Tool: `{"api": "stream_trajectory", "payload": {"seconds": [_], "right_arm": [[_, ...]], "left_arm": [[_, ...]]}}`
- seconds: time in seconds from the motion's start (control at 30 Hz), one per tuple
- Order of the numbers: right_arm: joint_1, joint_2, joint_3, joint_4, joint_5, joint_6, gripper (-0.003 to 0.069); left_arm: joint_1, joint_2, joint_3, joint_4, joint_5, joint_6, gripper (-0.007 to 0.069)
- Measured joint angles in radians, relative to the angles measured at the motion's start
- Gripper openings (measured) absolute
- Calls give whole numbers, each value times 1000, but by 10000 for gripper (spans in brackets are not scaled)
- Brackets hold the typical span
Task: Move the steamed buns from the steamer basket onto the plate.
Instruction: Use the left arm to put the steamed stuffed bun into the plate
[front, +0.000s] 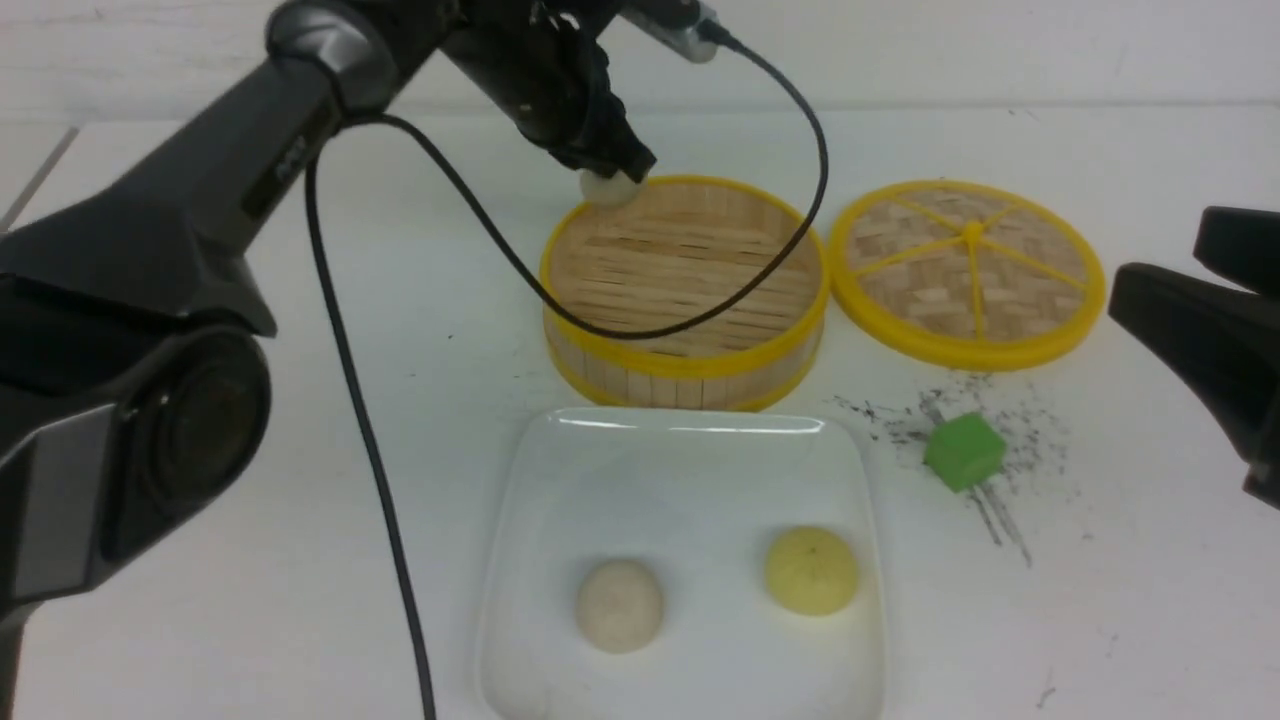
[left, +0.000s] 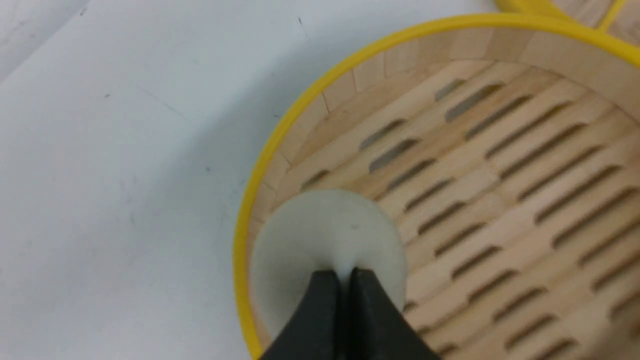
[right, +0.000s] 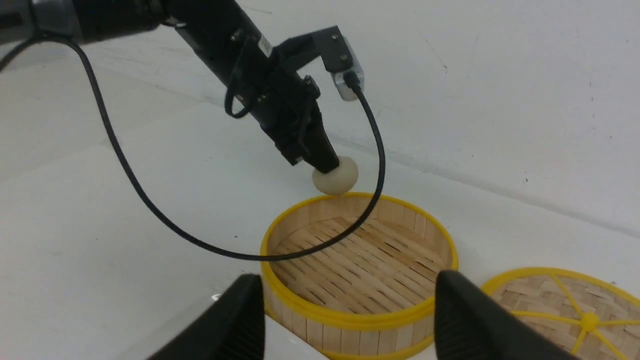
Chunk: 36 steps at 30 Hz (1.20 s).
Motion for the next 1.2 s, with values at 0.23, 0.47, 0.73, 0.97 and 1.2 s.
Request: {"api": "stream_trajectory", "payload": {"seconds": [0.23,0.47,0.73,0.97,1.2], "right_arm": [[0,0,0,0,1,0,453],[0,0,0,0,1,-1,453],[0,-1,0,0,-2,-8,453],[0,-1,0,0,-13,-19,453],[0,-1,0,0,-46,-19,453]], "left_arm": [[0,-77,-2,-51,194,-40,20],[0,-185,18,-120,207,-113,22],[0,-315,227,-162,207,-142,22],[0,-473,508,-204,207,-118,22],[0,-601,782,-299,207,-55,22]]}}
